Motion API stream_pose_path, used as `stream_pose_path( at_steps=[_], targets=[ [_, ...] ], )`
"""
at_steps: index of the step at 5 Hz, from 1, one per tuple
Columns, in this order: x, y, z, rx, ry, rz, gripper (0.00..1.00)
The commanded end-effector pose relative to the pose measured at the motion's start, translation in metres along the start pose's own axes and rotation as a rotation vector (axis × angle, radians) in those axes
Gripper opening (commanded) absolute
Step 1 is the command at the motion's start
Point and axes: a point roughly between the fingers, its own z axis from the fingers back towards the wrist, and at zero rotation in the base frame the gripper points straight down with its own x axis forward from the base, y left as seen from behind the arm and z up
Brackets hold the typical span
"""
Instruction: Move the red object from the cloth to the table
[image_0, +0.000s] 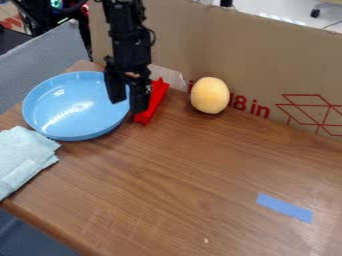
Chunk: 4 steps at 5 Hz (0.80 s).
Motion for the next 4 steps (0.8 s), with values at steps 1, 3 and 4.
stream_pose_path(
  at_steps=[1, 3, 4],
  targets=[
    [0.000, 0.005, -0.001, 0.007, -0.030, -0.018, 1.00],
    [0.007, -0.001, -0.023, -0.035, -0.024, -0.049, 1.00],
    [0.002, -0.012, -0.021, -0.035, -0.017, -0.055, 1.00]
  ],
)
